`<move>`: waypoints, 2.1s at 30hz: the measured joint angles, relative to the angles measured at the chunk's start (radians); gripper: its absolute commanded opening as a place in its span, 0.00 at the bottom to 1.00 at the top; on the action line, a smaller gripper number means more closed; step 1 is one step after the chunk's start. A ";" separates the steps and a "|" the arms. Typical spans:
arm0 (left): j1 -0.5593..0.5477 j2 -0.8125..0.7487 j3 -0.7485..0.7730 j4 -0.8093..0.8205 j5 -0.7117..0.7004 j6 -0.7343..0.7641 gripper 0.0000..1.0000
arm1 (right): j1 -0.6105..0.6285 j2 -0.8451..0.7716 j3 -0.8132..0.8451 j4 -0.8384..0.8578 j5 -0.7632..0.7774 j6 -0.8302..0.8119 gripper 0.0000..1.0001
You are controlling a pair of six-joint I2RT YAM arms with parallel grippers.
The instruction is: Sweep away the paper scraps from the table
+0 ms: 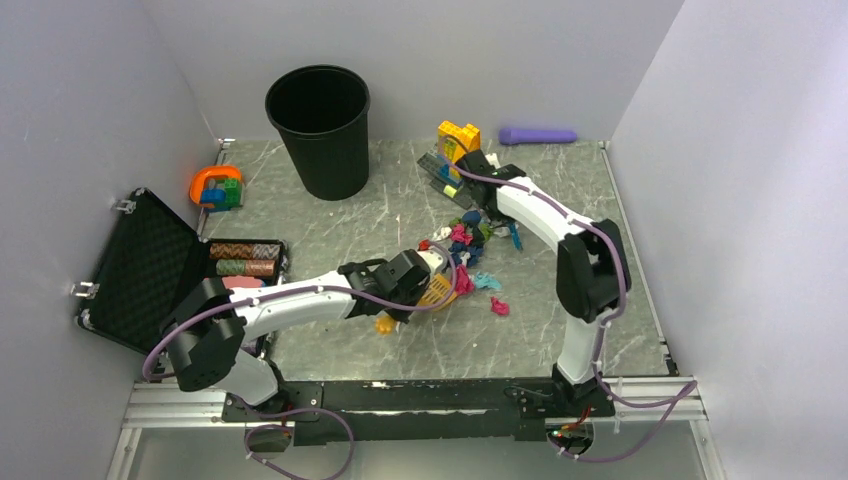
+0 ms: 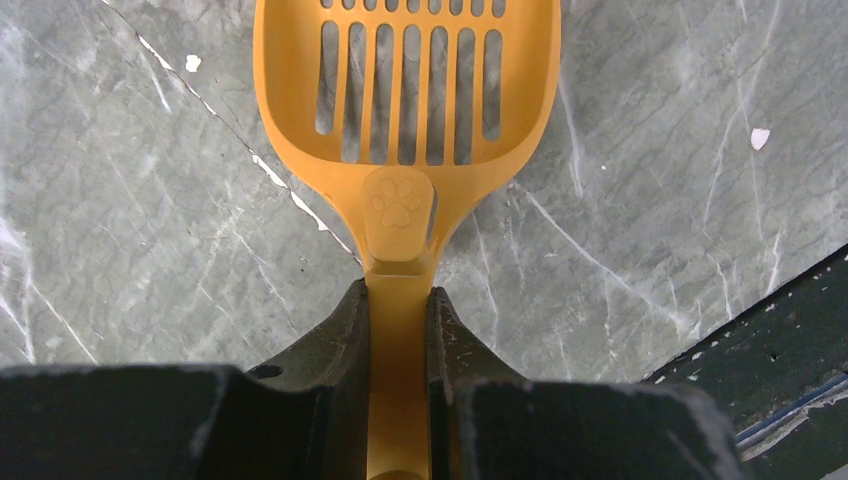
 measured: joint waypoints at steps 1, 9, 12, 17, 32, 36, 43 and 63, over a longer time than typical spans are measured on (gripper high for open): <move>0.003 0.005 0.005 0.000 0.002 0.000 0.00 | 0.001 0.032 0.010 0.002 0.009 -0.018 0.00; 0.021 0.041 0.038 -0.001 0.011 0.008 0.00 | 0.059 0.156 0.081 0.012 -0.047 -0.227 0.00; 0.033 0.058 0.051 0.001 0.018 0.011 0.00 | 0.123 0.156 0.080 0.020 -0.085 -0.301 0.00; 0.051 0.081 0.069 0.005 0.025 0.027 0.00 | 0.227 0.156 0.063 0.029 -0.144 -0.377 0.00; 0.090 0.101 0.075 0.038 0.036 0.088 0.00 | 0.202 -0.058 -0.054 0.033 -0.525 -0.356 0.00; 0.090 0.104 0.072 0.038 0.039 0.108 0.00 | 0.194 -0.103 -0.062 0.020 -0.565 -0.345 0.00; 0.091 0.093 0.035 0.093 0.036 0.112 0.00 | 0.218 -0.212 -0.062 -0.029 -0.606 -0.277 0.00; 0.079 -0.094 -0.058 0.122 -0.068 0.112 0.00 | 0.043 -0.547 -0.218 0.032 -0.247 0.010 0.00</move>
